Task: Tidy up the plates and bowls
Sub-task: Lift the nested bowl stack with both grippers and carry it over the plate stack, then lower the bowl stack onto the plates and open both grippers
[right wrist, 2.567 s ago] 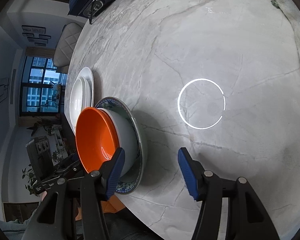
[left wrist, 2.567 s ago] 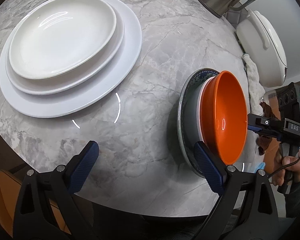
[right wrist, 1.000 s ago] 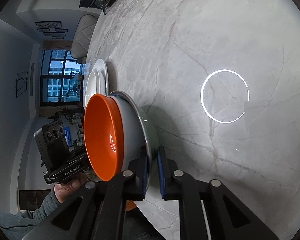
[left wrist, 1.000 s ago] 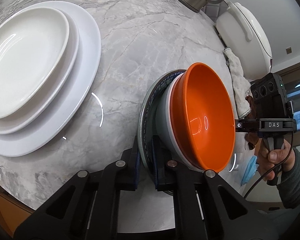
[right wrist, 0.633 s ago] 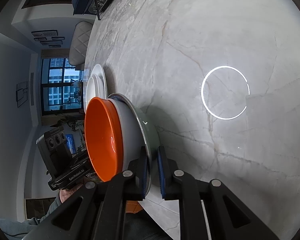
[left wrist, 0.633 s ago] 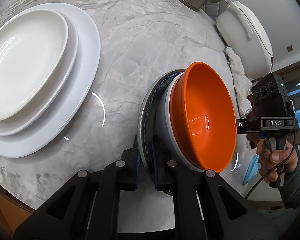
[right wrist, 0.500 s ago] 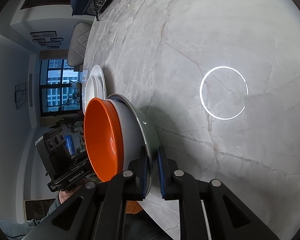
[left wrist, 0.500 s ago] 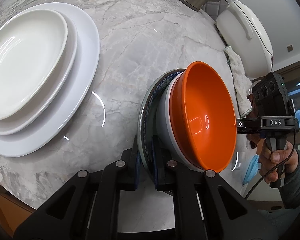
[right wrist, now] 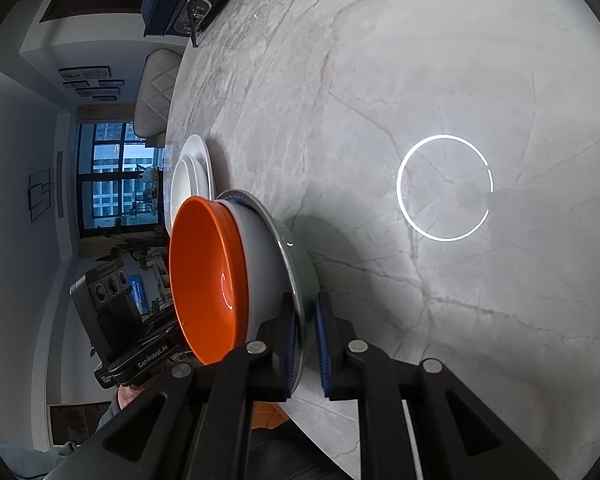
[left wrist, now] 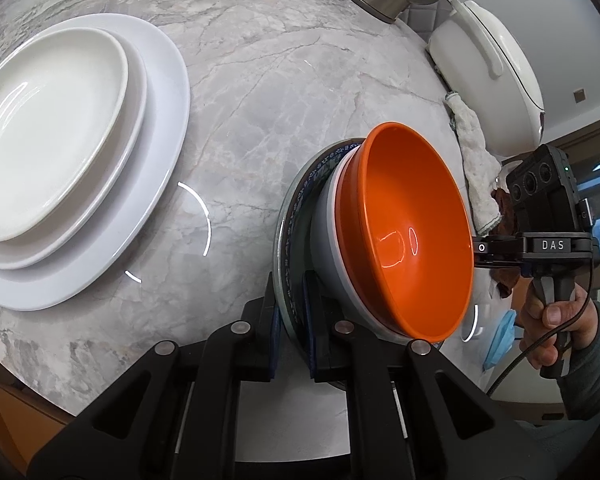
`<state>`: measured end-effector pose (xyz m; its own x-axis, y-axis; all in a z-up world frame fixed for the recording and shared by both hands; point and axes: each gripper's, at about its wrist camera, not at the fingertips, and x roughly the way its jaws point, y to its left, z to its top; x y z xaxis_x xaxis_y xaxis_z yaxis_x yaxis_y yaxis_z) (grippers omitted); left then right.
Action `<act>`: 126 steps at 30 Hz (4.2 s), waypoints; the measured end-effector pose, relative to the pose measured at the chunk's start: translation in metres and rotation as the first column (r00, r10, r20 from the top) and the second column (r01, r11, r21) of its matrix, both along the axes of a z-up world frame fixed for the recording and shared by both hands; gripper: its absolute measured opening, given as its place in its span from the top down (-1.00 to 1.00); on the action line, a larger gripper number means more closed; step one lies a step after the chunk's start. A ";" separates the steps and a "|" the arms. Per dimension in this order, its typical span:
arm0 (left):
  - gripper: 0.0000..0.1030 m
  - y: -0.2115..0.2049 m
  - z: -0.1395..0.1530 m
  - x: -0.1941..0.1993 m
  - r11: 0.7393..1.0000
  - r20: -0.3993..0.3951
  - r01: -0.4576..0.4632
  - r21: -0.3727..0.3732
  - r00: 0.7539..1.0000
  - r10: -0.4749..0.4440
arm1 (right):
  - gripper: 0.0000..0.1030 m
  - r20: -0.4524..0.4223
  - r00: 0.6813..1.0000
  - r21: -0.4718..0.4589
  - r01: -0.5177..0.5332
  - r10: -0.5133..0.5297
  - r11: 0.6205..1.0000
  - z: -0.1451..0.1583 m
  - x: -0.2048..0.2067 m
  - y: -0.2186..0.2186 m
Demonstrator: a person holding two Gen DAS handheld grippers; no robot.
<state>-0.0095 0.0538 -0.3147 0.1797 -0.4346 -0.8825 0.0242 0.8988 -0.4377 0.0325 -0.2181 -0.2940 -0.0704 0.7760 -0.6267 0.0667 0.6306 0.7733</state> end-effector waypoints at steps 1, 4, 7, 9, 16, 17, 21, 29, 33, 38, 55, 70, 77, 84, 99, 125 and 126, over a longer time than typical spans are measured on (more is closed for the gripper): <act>0.85 0.000 0.002 0.000 1.000 0.003 0.000 0.001 1.000 0.000 | 0.73 0.003 1.000 0.000 0.001 -0.001 1.000 0.001 0.000 0.000; 0.85 -0.002 0.011 0.000 1.000 0.011 -0.002 0.003 1.000 0.002 | 0.73 0.012 1.000 0.004 0.003 -0.003 1.000 0.005 0.000 -0.002; 0.85 -0.003 0.022 -0.001 1.000 0.022 -0.007 0.008 1.000 0.007 | 0.73 0.022 1.000 0.009 0.002 -0.003 1.000 0.012 0.001 -0.004; 0.85 -0.004 0.031 -0.002 1.000 0.034 -0.007 0.014 0.999 0.007 | 0.73 0.032 0.999 0.013 0.003 -0.003 1.000 0.018 0.001 -0.006; 0.85 -0.005 0.068 -0.004 0.999 0.067 -0.024 0.022 0.997 0.022 | 0.73 0.069 0.998 0.023 -0.007 0.005 1.000 0.045 0.004 -0.008; 0.85 -0.006 0.073 -0.004 0.999 0.072 -0.027 0.025 0.997 0.025 | 0.73 0.075 0.997 0.023 -0.010 0.008 1.000 0.049 0.005 -0.007; 0.85 -0.003 0.097 -0.009 0.998 0.096 -0.043 0.036 0.995 0.040 | 0.73 0.100 0.995 0.034 -0.025 0.022 0.999 0.068 0.006 -0.003; 0.85 0.033 0.138 -0.013 0.997 0.145 -0.062 0.035 0.988 0.056 | 0.73 0.157 0.986 0.043 -0.063 0.056 0.997 0.104 0.011 0.026; 0.84 0.068 0.150 -0.013 0.998 0.158 -0.053 0.042 0.986 0.046 | 0.73 0.177 0.982 0.038 -0.073 0.065 0.997 0.117 0.014 0.057; 0.84 0.126 0.154 0.000 0.997 0.168 -0.038 0.065 0.985 0.026 | 0.73 0.186 0.981 0.043 -0.060 0.051 0.997 0.123 0.022 0.104; 0.81 0.236 0.072 0.057 0.995 0.098 0.024 0.100 0.995 -0.034 | 0.73 0.135 0.991 -0.023 -0.018 0.020 1.000 0.067 0.060 0.215; 0.80 0.236 0.031 0.078 0.992 0.064 0.076 0.105 0.994 -0.083 | 0.73 0.112 0.993 -0.068 0.030 -0.022 0.997 0.041 0.063 0.217; 0.80 0.234 0.021 0.082 0.990 0.058 0.085 0.113 0.994 -0.092 | 0.73 0.113 0.993 -0.081 0.038 -0.029 0.996 0.034 0.060 0.215; 0.80 0.232 0.017 0.085 0.989 0.065 0.088 0.118 0.993 -0.096 | 0.73 0.129 0.991 -0.093 0.046 -0.033 0.995 0.029 0.057 0.215; 0.72 0.231 0.022 0.076 0.985 0.104 0.090 0.150 0.989 -0.106 | 0.51 0.187 0.981 -0.177 0.078 -0.045 0.981 0.032 0.043 0.215; -0.70 0.249 0.038 0.066 0.975 0.096 0.030 0.220 0.994 -0.052 | -0.27 0.239 0.955 -0.192 0.225 -0.177 0.955 0.058 0.011 0.193; -0.70 0.249 0.039 0.065 0.975 0.098 0.030 0.219 0.994 -0.052 | -0.27 0.238 0.955 -0.193 0.228 -0.180 0.954 0.057 0.011 0.193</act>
